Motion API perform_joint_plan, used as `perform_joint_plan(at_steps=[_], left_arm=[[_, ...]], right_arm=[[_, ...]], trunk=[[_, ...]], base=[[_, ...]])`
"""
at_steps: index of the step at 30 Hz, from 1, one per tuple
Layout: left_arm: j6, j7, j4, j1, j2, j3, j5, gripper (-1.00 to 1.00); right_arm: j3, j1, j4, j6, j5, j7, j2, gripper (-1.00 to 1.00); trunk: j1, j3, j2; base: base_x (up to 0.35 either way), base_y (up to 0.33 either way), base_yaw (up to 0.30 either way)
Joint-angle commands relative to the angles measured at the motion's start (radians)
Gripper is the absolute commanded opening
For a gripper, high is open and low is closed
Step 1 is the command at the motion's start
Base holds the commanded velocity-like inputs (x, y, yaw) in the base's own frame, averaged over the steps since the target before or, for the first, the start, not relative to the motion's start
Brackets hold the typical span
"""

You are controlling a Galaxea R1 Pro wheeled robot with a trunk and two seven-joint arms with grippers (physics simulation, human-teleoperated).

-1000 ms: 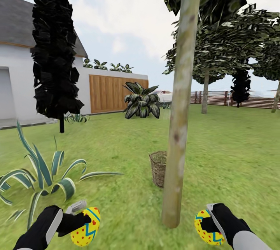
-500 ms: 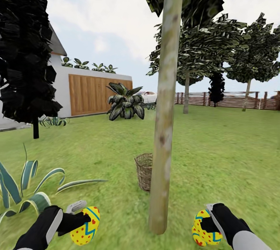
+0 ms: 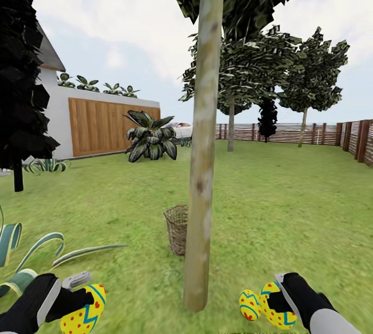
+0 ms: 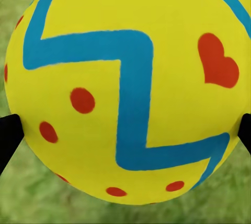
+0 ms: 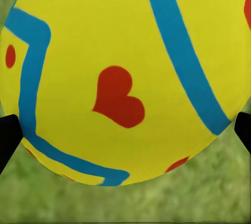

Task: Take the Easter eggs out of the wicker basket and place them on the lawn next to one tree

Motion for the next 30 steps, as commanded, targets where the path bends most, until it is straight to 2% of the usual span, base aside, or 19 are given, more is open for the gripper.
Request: perform_joint_plan(at_steps=[1,6,8,10,12,18,24,30], left_arm=[[0.004,-0.005,-0.001,0.0,0.0,0.002,0.0,-1.0],[-0.001,-0.004,-0.006,0.0,-0.008,0.003,0.003,-1.0],[-0.001,-0.001,-0.002,0.0,-0.046,0.002,0.001,-1.0],[-0.002,0.031,0.0,0.0,-0.069,0.002,0.0,-1.0],[-0.002,0.054,0.0,0.0,-0.074,0.002,0.0,-1.0],[-0.004,0.06,0.0,0.0,-0.076,0.005,0.004,-1.0],[-0.006,0.057,0.003,0.0,-0.077,0.008,0.01,-1.0],[-0.007,0.057,0.028,0.0,-0.089,0.006,0.005,-1.0]], right_arm=[[-0.007,-0.001,0.003,0.004,0.01,0.008,0.002,-1.0],[-0.005,-0.001,0.011,0.003,0.011,0.008,0.009,-1.0],[-0.006,-0.001,0.013,0.002,0.01,0.008,0.008,-1.0],[-0.006,-0.001,0.013,0.002,0.01,0.008,0.008,-1.0],[-0.005,-0.001,0.013,0.002,0.01,0.008,0.008,-1.0],[-0.004,-0.001,0.02,0.002,0.01,0.008,0.013,-1.0],[-0.005,-0.001,0.021,0.002,0.01,0.008,0.012,-1.0],[-0.005,-0.001,0.021,0.002,0.011,0.008,0.011,-1.0]], trunk=[[0.0,-0.001,-0.001],[0.0,-0.001,-0.001],[0.0,-0.001,-0.001],[0.0,-0.001,-0.001],[0.0,-0.001,-0.001],[0.0,-0.001,-0.001],[0.0,-0.001,-0.001],[0.0,-0.001,-0.001]], base=[[0.0,0.0,-0.167],[0.0,0.0,-0.091],[0.0,0.0,-0.072],[0.0,0.0,-0.073],[0.0,0.0,-0.072],[0.0,0.0,-0.029],[0.016,0.0,-0.268],[0.299,0.0,-0.073]])
